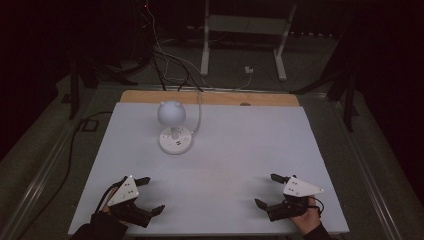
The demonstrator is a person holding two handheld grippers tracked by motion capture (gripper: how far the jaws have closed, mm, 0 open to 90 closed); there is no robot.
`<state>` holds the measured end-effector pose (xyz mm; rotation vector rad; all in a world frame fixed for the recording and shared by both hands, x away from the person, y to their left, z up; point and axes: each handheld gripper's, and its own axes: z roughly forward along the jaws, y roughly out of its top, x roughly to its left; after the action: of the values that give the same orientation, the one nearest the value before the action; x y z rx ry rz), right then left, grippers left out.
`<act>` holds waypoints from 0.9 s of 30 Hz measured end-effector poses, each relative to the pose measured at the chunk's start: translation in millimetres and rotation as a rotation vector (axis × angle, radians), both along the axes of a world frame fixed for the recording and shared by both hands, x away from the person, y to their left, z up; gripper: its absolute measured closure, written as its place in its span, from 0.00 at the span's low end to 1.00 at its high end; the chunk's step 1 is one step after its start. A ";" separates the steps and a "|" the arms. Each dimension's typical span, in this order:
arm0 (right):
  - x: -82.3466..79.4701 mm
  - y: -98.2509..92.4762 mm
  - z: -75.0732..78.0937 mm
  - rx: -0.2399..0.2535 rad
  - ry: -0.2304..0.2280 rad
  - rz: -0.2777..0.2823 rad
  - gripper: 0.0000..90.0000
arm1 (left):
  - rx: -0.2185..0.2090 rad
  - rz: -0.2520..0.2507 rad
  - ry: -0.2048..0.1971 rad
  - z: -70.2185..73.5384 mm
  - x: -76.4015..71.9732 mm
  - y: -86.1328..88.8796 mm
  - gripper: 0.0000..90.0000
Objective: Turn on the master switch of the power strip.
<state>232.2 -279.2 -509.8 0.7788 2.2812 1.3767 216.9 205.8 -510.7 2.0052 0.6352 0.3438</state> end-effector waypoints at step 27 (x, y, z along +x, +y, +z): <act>-3.8 -0.5 2.9 0.024 0.023 -0.020 0.00 | 0.010 -0.006 0.002 0.0 0.8 -1.2 0.00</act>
<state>228.5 -279.7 -506.9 0.8268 2.2723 1.3953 217.7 204.5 -510.7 2.0166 0.6299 0.3418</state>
